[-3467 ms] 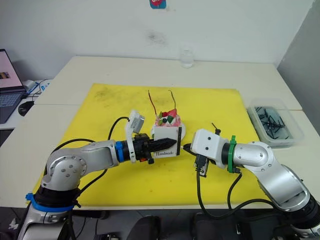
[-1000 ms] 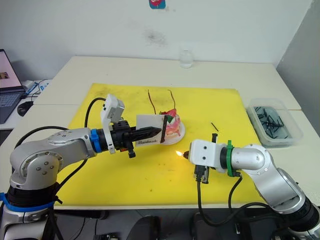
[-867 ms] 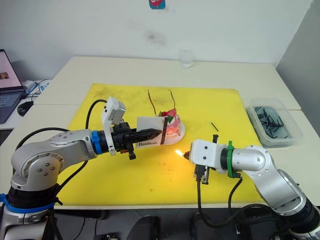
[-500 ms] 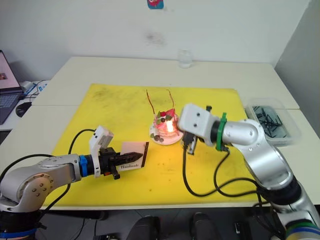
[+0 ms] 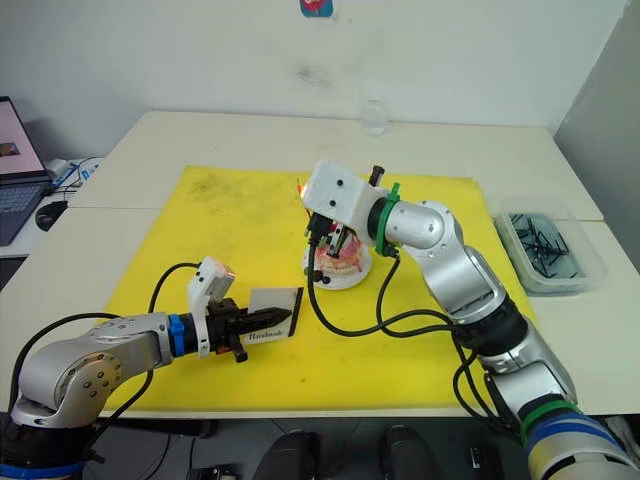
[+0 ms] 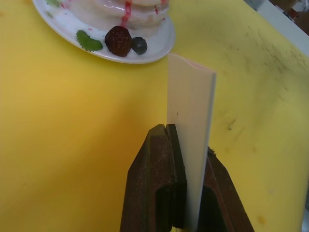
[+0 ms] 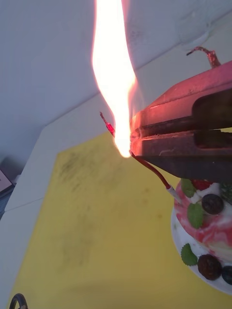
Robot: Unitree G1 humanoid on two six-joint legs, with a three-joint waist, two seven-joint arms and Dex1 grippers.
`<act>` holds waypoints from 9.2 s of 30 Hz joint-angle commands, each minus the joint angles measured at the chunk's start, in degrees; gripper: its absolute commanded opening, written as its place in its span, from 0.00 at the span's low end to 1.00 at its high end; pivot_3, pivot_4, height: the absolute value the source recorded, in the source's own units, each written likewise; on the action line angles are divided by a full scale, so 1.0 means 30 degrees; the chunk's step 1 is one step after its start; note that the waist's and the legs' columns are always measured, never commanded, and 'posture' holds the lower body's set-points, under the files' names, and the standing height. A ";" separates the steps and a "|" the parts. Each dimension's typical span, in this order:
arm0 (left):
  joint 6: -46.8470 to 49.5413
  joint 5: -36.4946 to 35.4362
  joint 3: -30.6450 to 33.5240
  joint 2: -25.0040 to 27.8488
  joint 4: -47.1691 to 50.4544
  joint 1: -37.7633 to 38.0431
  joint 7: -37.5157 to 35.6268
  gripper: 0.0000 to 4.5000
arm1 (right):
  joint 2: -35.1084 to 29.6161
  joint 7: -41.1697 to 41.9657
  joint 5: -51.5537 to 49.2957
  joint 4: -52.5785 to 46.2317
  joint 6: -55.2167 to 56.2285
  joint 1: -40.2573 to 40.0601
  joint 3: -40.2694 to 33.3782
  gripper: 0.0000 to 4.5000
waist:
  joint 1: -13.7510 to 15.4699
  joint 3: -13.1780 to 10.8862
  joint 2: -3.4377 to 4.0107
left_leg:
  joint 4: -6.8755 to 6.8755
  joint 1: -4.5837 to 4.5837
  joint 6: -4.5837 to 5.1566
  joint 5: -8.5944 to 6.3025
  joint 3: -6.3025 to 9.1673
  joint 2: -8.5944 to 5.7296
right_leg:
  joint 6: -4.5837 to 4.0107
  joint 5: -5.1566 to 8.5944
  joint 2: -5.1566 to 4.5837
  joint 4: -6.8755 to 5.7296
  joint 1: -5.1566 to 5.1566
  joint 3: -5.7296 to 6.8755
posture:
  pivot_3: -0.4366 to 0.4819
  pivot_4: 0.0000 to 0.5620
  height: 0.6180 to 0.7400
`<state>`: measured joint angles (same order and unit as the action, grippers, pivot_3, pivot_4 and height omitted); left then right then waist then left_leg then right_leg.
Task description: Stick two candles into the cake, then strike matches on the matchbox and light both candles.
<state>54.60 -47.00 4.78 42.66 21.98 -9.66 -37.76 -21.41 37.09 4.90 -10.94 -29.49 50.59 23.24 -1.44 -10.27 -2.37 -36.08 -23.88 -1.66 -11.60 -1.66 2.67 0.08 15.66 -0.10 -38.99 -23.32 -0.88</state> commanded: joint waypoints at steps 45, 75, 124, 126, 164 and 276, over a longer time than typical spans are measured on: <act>0.0006 0.0662 -0.0418 -0.0806 0.0418 -0.0614 -0.0473 0.00 | 0.0715 0.1239 0.1885 0.0843 0.2264 0.0567 -0.0726 0.01 | 0.0026 -0.0001 0.0001 | -0.0001 0.0000 0.0000 0.0000 0.0002 -0.0002 | -0.0010 -0.0007 -0.0010 -0.0005 0.0001 0.0005 | 0.48 0.27 1.00; 0.0039 0.0896 -0.0503 -0.0992 0.0398 -0.0673 -0.0639 0.00 | 0.1454 0.0725 0.0715 0.0780 0.0167 0.0408 -0.1245 0.01 | 0.0037 -0.0001 0.0002 | 0.0000 0.0000 0.0000 0.0000 0.0002 -0.0006 | -0.0008 -0.0005 -0.0013 -0.0004 0.0001 0.0007 | 0.48 0.27 1.00; 0.0757 0.0365 -0.0181 -0.1259 0.0197 -0.1315 -0.0807 0.00 | -0.5706 0.3616 -0.4167 -0.8608 -0.7586 -0.6436 -0.6285 0.01 | 0.0423 -0.0003 0.0004 | 0.0003 -0.0007 0.0001 -0.0002 0.0000 -0.0004 | 0.0000 0.0006 -0.0020 0.0015 0.0002 0.0010 | 0.48 0.27 1.00; 0.0882 0.0185 -0.0157 -0.1392 0.0420 -0.1228 -0.0712 0.00 | -0.6640 0.3298 -0.4419 -0.8601 -0.8761 -0.7459 -0.8048 0.01 | 0.0424 -0.0004 0.0004 | 0.0005 -0.0008 0.0002 -0.0002 -0.0003 -0.0005 | -0.0002 0.0008 -0.0019 0.0018 0.0001 0.0008 | 0.48 0.27 1.00; 0.0781 -0.0166 -0.0408 -0.3018 0.1344 -0.0767 0.0547 0.00 | -0.7460 -0.4912 -0.4656 0.4520 -0.3761 -0.8355 -1.4889 1.00 | 0.0299 -0.0008 0.0018 | 0.0005 -0.0006 0.0004 -0.0002 -0.0018 -0.0016 | 0.0008 0.0006 0.0058 0.0012 0.0002 -0.0029 | 0.48 0.27 1.00; 0.5288 -1.2184 -0.0621 -0.3563 -0.0169 -0.1635 0.7150 0.00 | 0.1067 -0.5790 -0.5362 -0.5034 0.1399 -1.8888 -0.7265 0.53 | -0.0031 0.0008 0.0018 | -0.0001 0.0022 0.0004 0.0001 0.0011 -0.0007 | 0.0010 -0.0017 0.0020 0.0005 0.0022 -0.0016 | 0.48 0.27 1.00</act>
<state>70.95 -82.87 3.09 31.76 20.39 -14.06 -15.79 -17.98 19.69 -11.79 -25.74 -26.78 -5.84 1.63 -1.53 -10.25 -2.32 -36.08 -23.82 -1.64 -11.59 -1.63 2.65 0.11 15.61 -0.04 -38.97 -23.26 -0.92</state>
